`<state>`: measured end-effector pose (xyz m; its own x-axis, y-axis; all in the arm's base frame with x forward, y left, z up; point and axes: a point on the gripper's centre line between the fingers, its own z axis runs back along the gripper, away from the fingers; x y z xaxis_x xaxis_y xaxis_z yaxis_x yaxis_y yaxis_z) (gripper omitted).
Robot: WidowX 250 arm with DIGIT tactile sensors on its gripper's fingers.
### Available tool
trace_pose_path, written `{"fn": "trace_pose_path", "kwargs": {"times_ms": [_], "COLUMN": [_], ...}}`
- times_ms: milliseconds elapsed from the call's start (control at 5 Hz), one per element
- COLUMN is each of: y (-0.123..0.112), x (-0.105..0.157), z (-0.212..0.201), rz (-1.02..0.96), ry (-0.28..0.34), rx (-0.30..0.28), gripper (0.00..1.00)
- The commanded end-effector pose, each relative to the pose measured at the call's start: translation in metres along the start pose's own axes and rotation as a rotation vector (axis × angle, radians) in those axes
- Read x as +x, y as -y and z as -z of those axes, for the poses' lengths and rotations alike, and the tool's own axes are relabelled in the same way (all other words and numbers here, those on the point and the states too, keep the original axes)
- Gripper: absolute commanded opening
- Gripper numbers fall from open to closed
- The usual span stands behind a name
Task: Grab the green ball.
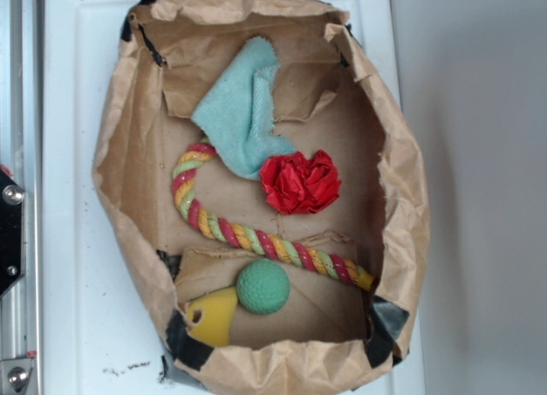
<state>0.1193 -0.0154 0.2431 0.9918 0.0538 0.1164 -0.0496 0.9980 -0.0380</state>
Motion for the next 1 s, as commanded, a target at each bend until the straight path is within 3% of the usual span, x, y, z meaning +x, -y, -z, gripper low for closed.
{"fn": "trace_pose_path", "kwargs": {"times_ms": [0,200,400,600,800], "y": [0.0,0.008,0.022,0.024,0.018], "x": [0.0,0.037,0.077,0.107,0.134], "z": [0.0,0.014,0.021,0.033,0.059], "rz": [0.0,-0.066,-0.084,-0.147,-0.279], "ry": [0.0,0.038,0.117,0.142,0.138], "rx": [0.0,-0.035,-0.1,-0.123,-0.083], "gripper": [1.0,1.0,1.0,1.0,1.0]}}
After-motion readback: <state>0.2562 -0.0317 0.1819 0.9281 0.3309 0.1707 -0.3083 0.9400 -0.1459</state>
